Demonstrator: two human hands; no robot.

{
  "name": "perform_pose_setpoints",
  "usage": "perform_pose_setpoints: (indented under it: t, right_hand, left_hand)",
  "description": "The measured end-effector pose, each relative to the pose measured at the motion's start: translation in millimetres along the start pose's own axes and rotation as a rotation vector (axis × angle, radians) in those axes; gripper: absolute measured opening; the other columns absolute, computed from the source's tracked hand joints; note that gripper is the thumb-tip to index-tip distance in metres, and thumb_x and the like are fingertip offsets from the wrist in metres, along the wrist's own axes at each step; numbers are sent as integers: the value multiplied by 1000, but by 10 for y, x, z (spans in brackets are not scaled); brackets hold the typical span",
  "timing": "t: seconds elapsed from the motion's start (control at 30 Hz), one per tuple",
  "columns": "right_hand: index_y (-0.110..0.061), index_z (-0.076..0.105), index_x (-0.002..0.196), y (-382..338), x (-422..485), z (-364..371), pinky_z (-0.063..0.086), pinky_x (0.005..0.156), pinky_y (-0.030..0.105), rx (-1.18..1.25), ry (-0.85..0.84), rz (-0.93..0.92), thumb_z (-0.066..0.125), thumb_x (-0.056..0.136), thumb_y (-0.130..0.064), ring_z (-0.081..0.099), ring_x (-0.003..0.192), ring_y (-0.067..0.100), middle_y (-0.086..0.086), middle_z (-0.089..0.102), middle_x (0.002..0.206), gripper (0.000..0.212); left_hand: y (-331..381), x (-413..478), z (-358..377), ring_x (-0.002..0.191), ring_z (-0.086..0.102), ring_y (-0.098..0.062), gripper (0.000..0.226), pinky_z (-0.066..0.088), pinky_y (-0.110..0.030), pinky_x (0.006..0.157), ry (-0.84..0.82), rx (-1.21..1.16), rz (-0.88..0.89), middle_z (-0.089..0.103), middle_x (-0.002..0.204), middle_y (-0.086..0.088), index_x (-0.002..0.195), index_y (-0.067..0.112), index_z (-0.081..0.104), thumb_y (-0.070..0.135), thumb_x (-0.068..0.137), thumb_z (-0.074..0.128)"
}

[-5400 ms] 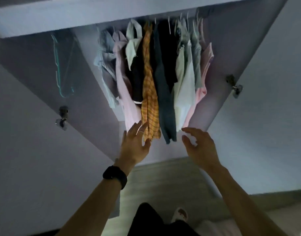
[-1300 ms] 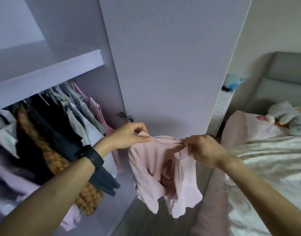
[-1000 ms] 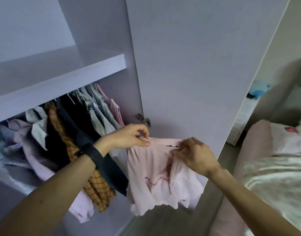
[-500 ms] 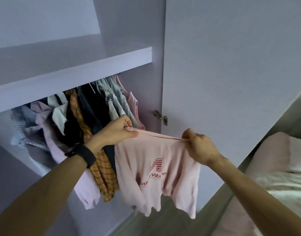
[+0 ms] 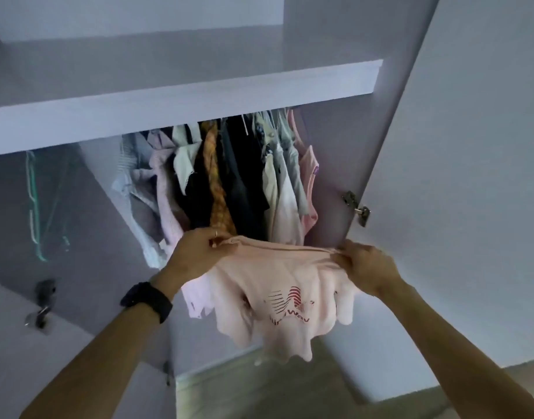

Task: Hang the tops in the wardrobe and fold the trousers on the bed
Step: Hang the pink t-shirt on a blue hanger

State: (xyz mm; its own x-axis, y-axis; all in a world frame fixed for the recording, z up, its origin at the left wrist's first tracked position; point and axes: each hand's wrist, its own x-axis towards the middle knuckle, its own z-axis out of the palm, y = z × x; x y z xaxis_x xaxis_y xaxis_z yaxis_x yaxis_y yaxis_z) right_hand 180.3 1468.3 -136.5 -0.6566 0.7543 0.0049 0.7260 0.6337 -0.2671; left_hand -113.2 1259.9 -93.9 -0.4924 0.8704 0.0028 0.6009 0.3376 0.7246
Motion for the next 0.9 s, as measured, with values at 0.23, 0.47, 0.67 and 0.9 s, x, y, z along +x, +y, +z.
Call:
perform_pose_setpoints:
  t: [0.23,0.47,0.67,0.9]
  right_hand:
    - [-18,61,112,-225,534,166,42,68,28,264,-79,-362,54,103,-24,65,85,28,4,69,92,13]
    - [-23,59,117,-788,721,123,48,78,34,395,-187,-630,58,99,-17,62,88,15,-5,66,98,18]
    - [-30,66,96,-1322,756,68,42,68,14,469,-293,-787,62,99,-23,60,75,-4,-25,64,78,9]
    - [-25,66,87,-2042,659,174,49,66,30,478,-203,-764,62,97,-41,62,72,13,-8,68,74,20]
  left_hand:
    - [-195,-563,260,72,58,15,14,40,-2,63,322,-89,-364,68,74,23,79,46,68,38,87,77]
    - [-46,-1232,-11,73,60,16,16,41,-2,68,564,-110,-489,68,77,34,72,50,72,44,86,76]
    - [15,-1831,-459,82,63,-9,15,43,-16,74,803,40,-588,68,80,18,99,35,76,46,93,67]
    - [51,-2182,-748,98,64,-35,31,54,-41,79,659,693,-523,63,106,-1,115,25,68,48,100,54]
